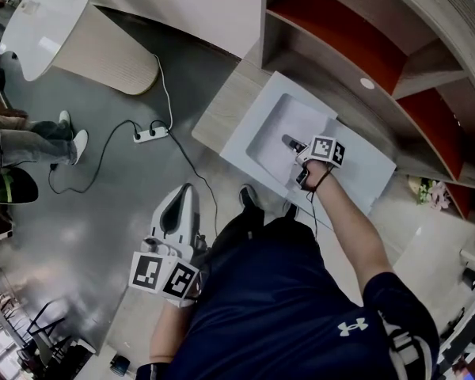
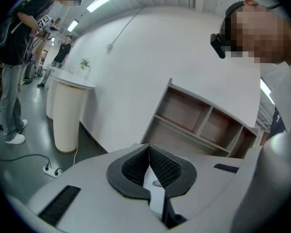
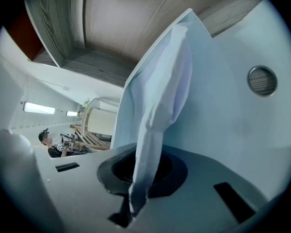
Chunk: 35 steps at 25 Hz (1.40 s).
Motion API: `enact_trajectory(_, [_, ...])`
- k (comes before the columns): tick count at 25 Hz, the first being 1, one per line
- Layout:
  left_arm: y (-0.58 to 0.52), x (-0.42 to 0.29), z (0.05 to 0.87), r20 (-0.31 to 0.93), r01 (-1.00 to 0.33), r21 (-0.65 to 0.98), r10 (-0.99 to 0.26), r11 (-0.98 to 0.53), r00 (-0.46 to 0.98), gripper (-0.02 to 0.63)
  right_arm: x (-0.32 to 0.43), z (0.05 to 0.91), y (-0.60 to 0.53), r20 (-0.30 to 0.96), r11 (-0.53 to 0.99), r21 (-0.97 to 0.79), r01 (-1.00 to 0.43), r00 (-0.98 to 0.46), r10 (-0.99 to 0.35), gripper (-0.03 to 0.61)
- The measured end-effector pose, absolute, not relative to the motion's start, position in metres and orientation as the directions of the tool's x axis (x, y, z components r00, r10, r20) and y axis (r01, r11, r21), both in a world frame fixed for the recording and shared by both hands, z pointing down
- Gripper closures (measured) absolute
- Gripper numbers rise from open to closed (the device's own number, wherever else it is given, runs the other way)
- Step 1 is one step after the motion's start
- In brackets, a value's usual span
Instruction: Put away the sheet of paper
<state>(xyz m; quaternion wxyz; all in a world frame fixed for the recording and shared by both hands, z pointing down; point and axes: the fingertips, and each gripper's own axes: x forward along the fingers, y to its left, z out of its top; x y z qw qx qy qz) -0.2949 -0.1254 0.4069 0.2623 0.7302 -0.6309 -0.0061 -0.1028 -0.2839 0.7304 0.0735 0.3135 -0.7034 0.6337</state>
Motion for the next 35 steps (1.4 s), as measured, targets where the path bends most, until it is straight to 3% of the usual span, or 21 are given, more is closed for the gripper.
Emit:
enact_trajectory(11, [-0.124, -0.291, 0.407, 0.318, -0.913, 0.399, -0.922, -0.079, 0.219, 0.598, -0.115, 0.725, -0.287, 0.503, 0.017, -0.842, -0.539, -0.796, -0.337, 0.56])
enact_trajectory(14, [-0.124, -0.285, 0.407, 0.313, -0.911, 0.403, -0.921, -0.091, 0.231, 0.598, -0.108, 0.721, -0.286, 0.507, -0.012, -0.842, -0.54, -0.783, -0.362, 0.415])
enact_trajectory(17, [-0.127, -0.275, 0.405, 0.304, -0.906, 0.408, -0.918, -0.114, 0.252, 0.598, -0.095, 0.716, -0.282, 0.525, -0.034, -0.83, -0.556, -0.76, -0.382, 0.367])
enact_trajectory(25, [-0.129, -0.242, 0.4, 0.286, -0.895, 0.412, -0.908, -0.173, 0.307, 0.598, -0.042, 0.714, -0.261, 0.597, -0.072, -0.774, -0.629, -0.687, -0.413, 0.348])
enact_trajectory(35, [-0.129, -0.204, 0.394, 0.257, -0.878, 0.42, -0.898, -0.23, 0.358, 0.598, 0.008, 0.676, -0.239, 0.544, -0.074, -0.802, -0.593, -0.675, -0.499, 0.35])
